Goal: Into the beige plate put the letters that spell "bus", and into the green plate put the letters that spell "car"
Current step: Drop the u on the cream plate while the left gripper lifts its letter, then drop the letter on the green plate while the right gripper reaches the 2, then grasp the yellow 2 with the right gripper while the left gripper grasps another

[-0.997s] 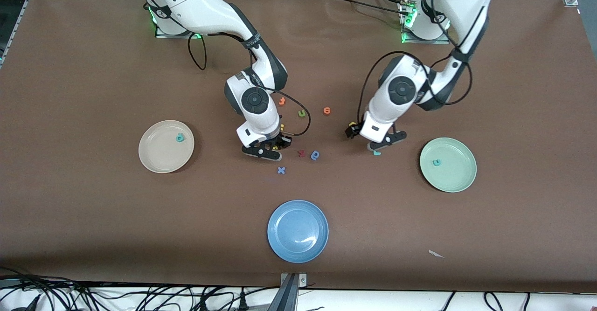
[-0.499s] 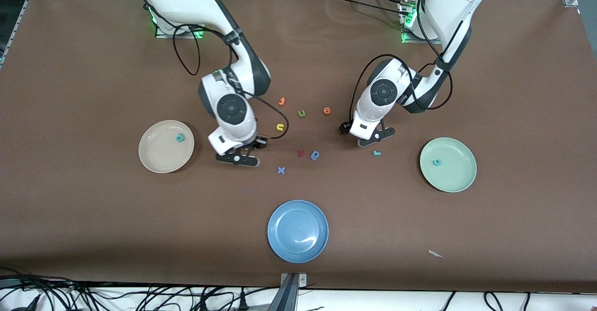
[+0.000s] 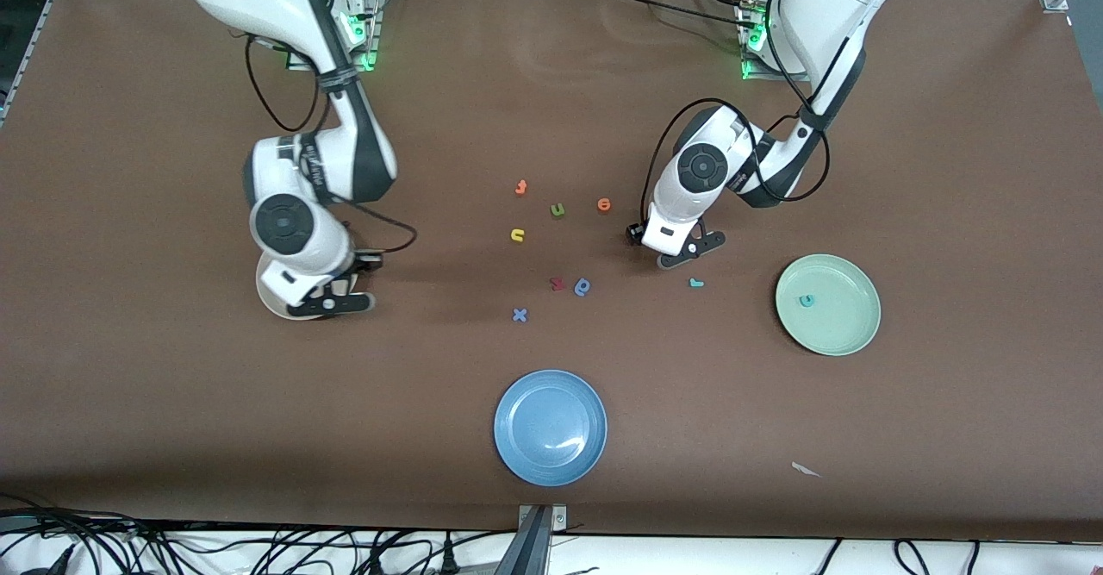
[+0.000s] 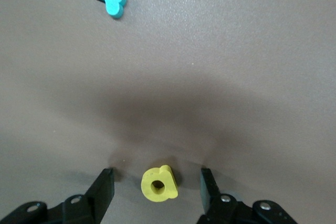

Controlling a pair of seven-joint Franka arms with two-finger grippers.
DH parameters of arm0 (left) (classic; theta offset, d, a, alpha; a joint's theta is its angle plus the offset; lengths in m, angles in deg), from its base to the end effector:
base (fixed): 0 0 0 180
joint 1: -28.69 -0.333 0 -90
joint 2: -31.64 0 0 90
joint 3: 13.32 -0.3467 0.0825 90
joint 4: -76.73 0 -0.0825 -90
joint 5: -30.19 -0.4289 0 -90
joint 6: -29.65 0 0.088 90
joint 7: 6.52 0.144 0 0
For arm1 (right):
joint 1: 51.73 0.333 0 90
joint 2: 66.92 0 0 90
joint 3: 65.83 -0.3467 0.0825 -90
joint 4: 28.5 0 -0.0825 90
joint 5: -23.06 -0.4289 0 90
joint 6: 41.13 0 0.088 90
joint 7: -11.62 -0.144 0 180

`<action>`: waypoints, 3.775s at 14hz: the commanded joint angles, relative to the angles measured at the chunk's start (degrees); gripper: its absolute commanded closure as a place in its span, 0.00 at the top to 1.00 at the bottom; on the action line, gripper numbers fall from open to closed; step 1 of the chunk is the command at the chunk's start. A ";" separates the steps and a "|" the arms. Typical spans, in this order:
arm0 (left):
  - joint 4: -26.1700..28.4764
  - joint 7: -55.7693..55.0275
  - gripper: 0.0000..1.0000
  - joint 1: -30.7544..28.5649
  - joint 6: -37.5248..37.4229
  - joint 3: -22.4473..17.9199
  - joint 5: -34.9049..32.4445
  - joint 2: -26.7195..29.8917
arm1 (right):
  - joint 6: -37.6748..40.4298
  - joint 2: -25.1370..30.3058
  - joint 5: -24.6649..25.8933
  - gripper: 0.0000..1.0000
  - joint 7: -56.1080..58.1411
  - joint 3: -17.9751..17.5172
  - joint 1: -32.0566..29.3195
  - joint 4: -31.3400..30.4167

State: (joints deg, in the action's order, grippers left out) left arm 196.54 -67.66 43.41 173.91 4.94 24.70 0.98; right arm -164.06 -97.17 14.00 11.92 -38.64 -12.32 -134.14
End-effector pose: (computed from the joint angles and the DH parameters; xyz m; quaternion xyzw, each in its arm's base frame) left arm 0.5065 -0.3377 0.1201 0.9730 0.2210 -0.0662 0.0091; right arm 0.6448 0.1617 0.2142 0.9921 0.0784 -0.0740 0.0636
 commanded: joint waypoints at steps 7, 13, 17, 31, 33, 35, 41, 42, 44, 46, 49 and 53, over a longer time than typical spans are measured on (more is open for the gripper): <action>-0.46 -3.28 0.48 0.31 -0.46 0.02 -1.97 -0.10 | -15.94 1.07 -3.77 1.00 16.13 -0.64 -7.77 -13.36; -0.72 -3.46 0.30 0.84 -0.46 -0.33 -2.06 -0.63 | -1.55 3.36 -3.69 0.99 -1.13 -1.79 -2.78 -5.20; -2.73 -1.54 0.25 -1.17 -2.91 -0.68 -3.64 -0.11 | -1.26 2.84 -4.73 0.99 -21.61 -1.79 7.06 -2.82; -12.50 56.39 0.61 -28.86 -20.78 -0.59 -10.40 0.70 | -18.14 -10.96 -15.63 0.55 -48.38 -3.10 25.54 4.91; -12.76 55.34 1.00 -28.96 -19.98 -0.51 -9.45 0.34 | -17.96 -10.97 -16.69 0.55 -48.82 -3.54 25.63 5.10; -14.85 52.19 1.00 -28.18 -19.98 -0.42 -5.25 0.16 | -17.87 -11.40 -16.69 0.55 -48.91 -3.72 25.71 4.92; -19.09 29.79 0.99 -18.43 -15.15 -0.15 -2.32 -4.58 | -17.61 -11.76 -16.69 0.47 -48.73 -3.81 26.07 3.95; -19.00 28.28 0.97 -17.19 -14.88 -0.15 -2.32 -5.02 | -17.61 -11.76 -16.69 0.27 -48.38 -3.81 26.07 3.95; -17.26 26.52 0.97 -14.64 -12.79 -0.15 -2.50 -5.11 | -17.61 -11.67 -16.61 0.12 -48.03 -3.81 26.15 3.95; -13.57 23.01 0.97 -11.92 -8.39 -0.24 -3.20 -4.68 | -17.17 -11.67 -16.52 0.10 -47.68 -3.72 26.15 3.87; -8.48 21.59 0.94 -11.29 -3.12 -0.07 -5.82 -3.63 | -12.79 -10.71 -16.34 0.10 -43.48 -1.89 25.63 4.74; -4.15 20.97 0.89 -9.72 -1.17 0.11 -8.65 -1.60 | -2.07 -7.89 -16.52 0.10 -26.10 8.21 25.63 5.53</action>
State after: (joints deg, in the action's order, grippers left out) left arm 189.45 -45.55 32.49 172.14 5.19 17.55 -3.68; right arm -171.19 -107.11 -1.45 -22.91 -34.76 13.28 -128.79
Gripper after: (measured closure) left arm 0.097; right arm 0.731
